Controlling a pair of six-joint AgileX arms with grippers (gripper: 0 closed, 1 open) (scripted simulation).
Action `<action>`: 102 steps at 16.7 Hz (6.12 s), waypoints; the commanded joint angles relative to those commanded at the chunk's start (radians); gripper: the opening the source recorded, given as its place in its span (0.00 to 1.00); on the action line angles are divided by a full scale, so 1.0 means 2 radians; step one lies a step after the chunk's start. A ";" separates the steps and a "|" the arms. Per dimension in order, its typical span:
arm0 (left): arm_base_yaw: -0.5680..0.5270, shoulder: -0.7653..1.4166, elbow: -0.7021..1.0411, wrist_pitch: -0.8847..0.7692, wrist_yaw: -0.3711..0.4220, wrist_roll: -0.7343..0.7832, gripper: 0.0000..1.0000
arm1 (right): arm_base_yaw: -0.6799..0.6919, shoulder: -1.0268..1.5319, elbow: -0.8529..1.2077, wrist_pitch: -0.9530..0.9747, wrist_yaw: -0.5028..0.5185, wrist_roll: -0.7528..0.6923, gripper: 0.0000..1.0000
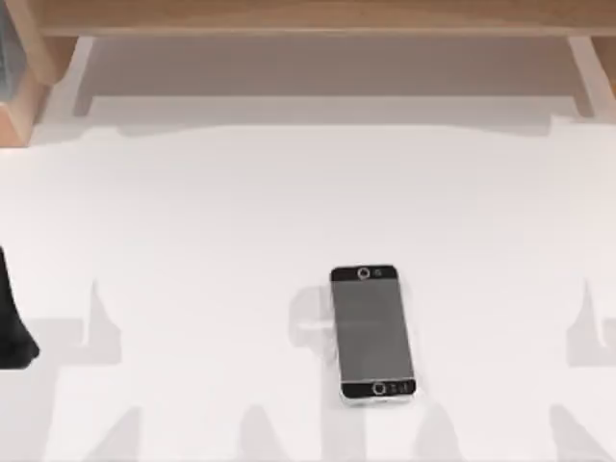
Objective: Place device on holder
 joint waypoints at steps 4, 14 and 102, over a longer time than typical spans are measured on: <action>0.000 0.000 0.000 0.000 0.000 0.000 1.00 | 0.003 0.014 0.002 -0.012 0.001 0.006 1.00; 0.000 0.000 0.000 0.000 0.000 0.000 1.00 | 0.083 0.328 0.171 -0.200 0.015 0.124 1.00; 0.000 0.000 0.000 0.000 0.000 0.000 1.00 | 0.103 0.879 0.752 -0.280 -0.206 0.082 0.00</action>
